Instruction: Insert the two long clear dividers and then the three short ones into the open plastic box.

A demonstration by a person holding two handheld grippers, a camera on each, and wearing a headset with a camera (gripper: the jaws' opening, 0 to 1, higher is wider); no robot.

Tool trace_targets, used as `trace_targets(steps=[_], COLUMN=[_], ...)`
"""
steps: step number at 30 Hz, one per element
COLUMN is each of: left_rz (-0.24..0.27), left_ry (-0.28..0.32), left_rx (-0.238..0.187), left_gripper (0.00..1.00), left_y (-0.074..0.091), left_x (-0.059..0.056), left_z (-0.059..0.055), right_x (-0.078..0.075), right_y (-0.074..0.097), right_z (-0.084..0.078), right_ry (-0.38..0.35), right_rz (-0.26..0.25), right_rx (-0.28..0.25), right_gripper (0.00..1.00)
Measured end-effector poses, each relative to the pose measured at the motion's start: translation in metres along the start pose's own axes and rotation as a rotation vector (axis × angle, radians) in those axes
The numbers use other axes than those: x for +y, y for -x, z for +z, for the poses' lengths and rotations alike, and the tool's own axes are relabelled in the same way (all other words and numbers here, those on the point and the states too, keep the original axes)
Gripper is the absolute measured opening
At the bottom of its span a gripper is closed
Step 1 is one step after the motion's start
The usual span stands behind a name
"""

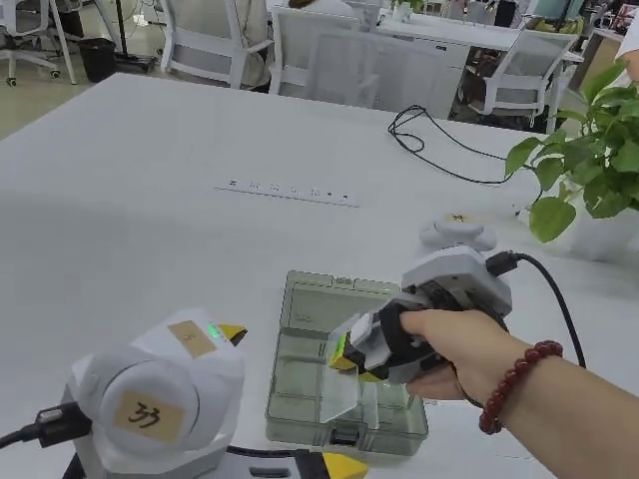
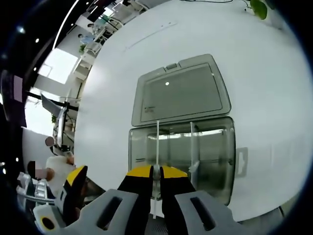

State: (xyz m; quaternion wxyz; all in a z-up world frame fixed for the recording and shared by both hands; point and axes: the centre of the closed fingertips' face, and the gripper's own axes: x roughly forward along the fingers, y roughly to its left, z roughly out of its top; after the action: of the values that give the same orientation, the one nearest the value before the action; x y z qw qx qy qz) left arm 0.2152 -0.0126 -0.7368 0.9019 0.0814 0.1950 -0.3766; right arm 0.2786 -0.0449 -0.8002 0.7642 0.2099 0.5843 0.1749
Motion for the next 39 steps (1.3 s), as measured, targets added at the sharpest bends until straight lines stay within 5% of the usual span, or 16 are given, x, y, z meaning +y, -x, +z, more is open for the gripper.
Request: trace_targets(steps=[25,39], left_rz=[0.013,0.011], left_ry=[0.042,0.039], left_rx=[-0.025,-0.023], left_gripper=[0.98,0.97], left_y=[0.002,0.003], left_x=[0.013,0.014], left_z=[-0.001,-0.001], right_x=[-0.005,-0.002], right_y=[-0.015,-0.016], right_z=[-0.004,-0.004], right_ry=[-0.002,0.240], right_rz=[-0.056,-0.184], right_rx=[0.068,0.146], right_gripper=[0.07,0.07])
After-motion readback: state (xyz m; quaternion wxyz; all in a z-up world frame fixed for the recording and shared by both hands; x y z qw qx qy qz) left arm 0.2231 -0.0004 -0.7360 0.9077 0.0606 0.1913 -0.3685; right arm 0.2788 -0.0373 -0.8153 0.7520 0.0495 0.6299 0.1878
